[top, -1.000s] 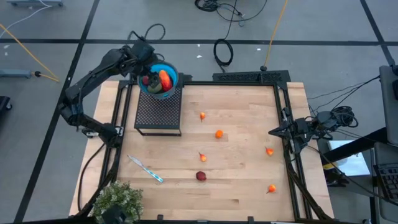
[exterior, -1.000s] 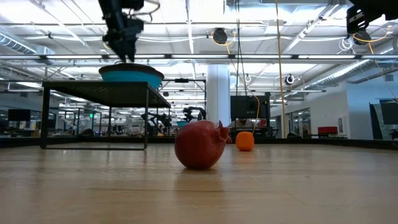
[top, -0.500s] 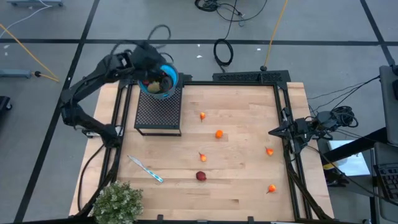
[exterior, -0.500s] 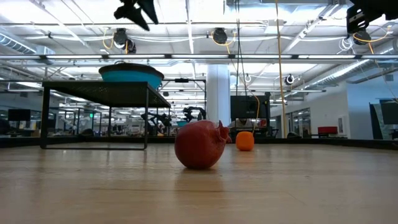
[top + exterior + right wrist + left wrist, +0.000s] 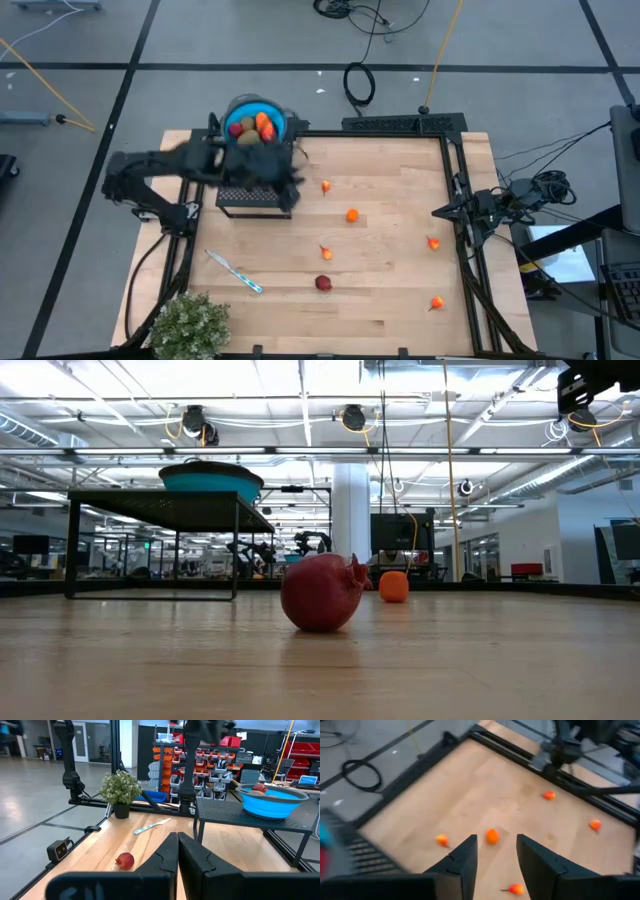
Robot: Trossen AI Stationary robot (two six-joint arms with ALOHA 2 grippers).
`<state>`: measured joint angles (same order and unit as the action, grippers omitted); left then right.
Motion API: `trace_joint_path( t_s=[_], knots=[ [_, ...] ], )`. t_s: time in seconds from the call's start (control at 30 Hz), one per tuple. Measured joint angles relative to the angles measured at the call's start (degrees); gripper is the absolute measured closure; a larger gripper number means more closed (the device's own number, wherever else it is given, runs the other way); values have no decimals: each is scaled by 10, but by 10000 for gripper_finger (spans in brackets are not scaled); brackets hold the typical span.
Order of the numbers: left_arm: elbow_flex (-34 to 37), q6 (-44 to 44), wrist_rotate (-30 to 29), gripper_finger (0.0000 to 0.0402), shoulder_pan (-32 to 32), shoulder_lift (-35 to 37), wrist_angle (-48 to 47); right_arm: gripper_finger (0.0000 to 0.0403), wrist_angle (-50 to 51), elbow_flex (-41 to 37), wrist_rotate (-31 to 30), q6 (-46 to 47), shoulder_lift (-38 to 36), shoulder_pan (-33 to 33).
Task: Pick & Place Fruit
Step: Put the pomegranate into the blue strainer bowl on the shelf
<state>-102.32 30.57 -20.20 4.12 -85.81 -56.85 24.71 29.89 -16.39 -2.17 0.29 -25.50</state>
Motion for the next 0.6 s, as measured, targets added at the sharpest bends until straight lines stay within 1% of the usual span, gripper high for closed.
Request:
trace_joint_path(
  t_s=[0.17, 0.27, 0.47, 0.6],
  knots=[
    [0, 15, -9, 290, 68, -56, 36, 399, 0, 0, 0, 0, 0, 0],
    [0, 18, -2, 299, 99, -97, 67, 399, 0, 0, 0, 0, 0, 0],
    [0, 43, 61, 304, 137, -171, 110, 399, 0, 0, 0, 0, 0, 0],
    [0, 31, 94, 305, 154, -207, 119, 399, 0, 0, 0, 0, 0, 0]
  ],
)
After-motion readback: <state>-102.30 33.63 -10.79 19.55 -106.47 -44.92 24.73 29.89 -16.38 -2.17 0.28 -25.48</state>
